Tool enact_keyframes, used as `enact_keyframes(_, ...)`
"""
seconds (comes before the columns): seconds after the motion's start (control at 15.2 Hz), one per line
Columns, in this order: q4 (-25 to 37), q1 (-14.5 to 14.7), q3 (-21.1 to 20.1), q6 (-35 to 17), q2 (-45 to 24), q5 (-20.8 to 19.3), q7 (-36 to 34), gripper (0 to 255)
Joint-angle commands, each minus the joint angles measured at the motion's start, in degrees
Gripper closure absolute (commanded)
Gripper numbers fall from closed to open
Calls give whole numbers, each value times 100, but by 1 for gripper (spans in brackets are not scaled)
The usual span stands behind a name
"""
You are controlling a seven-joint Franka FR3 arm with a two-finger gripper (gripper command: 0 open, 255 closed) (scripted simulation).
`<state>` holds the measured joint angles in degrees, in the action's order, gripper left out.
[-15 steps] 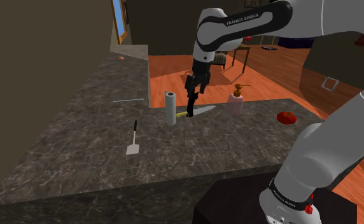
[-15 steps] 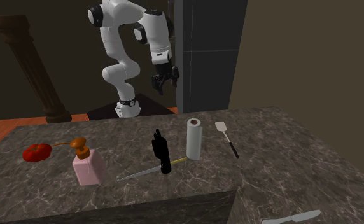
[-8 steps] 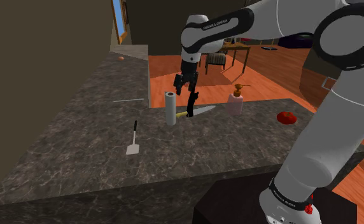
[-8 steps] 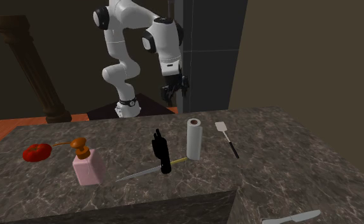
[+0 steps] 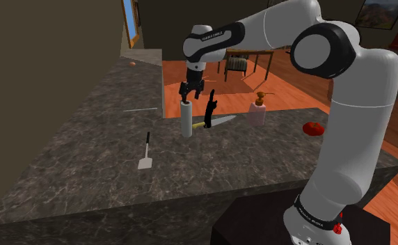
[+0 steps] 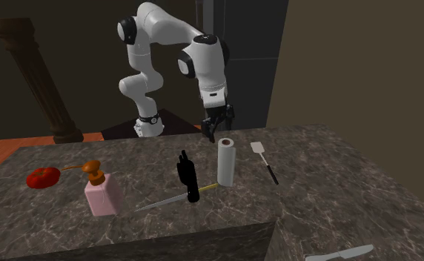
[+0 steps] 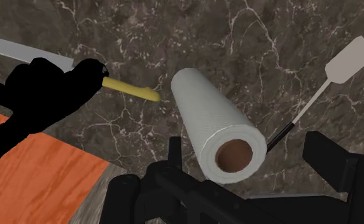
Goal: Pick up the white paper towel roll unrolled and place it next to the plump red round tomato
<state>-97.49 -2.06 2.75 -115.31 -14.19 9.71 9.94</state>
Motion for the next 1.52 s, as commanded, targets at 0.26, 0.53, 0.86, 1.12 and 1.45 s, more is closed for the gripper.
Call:
enact_keyframes(0.26,-138,22,-24,-378,-228,38,27,0)
enact_keyframes(0.53,-194,29,-30,-481,-274,48,33,0)
enact_keyframes(0.86,-194,29,-30,-481,-274,48,33,0)
enact_keyframes(1.12,-199,29,-30,-482,-270,48,33,255)
enact_keyframes(1.45,-201,29,-30,-483,-270,48,34,255)
